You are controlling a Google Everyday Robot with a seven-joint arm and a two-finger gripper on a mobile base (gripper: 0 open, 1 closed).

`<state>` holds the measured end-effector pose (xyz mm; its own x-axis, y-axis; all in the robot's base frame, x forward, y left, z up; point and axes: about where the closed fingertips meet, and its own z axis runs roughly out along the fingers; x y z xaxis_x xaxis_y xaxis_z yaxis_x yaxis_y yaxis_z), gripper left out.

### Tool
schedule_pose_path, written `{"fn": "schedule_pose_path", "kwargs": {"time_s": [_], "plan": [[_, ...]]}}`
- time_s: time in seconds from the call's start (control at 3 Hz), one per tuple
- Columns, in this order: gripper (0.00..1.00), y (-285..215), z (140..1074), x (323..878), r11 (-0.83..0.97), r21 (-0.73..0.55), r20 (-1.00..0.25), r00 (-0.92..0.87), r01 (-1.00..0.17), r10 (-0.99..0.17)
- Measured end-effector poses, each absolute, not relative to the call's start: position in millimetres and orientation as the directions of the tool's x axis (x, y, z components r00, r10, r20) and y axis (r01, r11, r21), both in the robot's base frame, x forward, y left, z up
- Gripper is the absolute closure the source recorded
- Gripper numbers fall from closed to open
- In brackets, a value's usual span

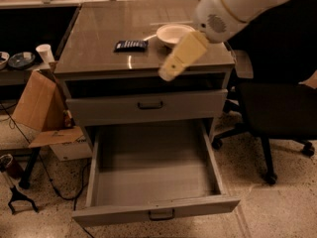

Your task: Place rxbar blueberry into middle drawer

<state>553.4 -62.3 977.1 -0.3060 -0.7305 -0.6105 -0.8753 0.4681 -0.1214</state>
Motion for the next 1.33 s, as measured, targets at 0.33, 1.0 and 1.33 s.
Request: {"fn": "schedule_pose_path", "kwargs": {"time_s": [0.33,1.0,1.33], "plan": [[0.0,6.4,996.5,590.0,0.544,-0.107,-0.715,-0.315,-0.832,-0.624],[0.0,22.6,1009.1,602.3,0.598,-0.076,-0.761,-0.342,-0.798,-0.552],[0.0,26.9,1005.1,603.5,0.6,-0.067,-0.774,-0.338,-0.797,-0.536]]}}
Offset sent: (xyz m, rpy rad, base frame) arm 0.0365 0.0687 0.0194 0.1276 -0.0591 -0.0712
